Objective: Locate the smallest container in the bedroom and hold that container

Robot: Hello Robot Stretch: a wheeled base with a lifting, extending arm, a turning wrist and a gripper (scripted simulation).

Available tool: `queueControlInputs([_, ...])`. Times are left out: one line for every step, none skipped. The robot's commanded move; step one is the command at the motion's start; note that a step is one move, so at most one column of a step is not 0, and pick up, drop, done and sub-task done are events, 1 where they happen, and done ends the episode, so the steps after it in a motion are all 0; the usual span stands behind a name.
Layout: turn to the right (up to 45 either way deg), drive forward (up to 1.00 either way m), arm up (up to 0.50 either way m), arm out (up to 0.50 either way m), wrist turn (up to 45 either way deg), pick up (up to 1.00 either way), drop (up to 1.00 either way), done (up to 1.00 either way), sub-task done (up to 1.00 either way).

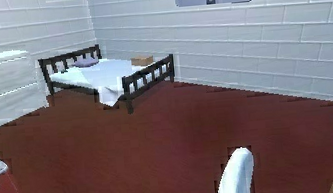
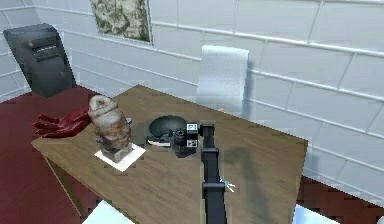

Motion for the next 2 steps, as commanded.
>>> queueControlInputs([0.0,0.00,0.10,0.00,0.0,0.00,0.00,0.00,0.00])
queueControlInputs([0.0,0.00,0.00,0.00,0.0,0.00,0.00,1.00,0.00])
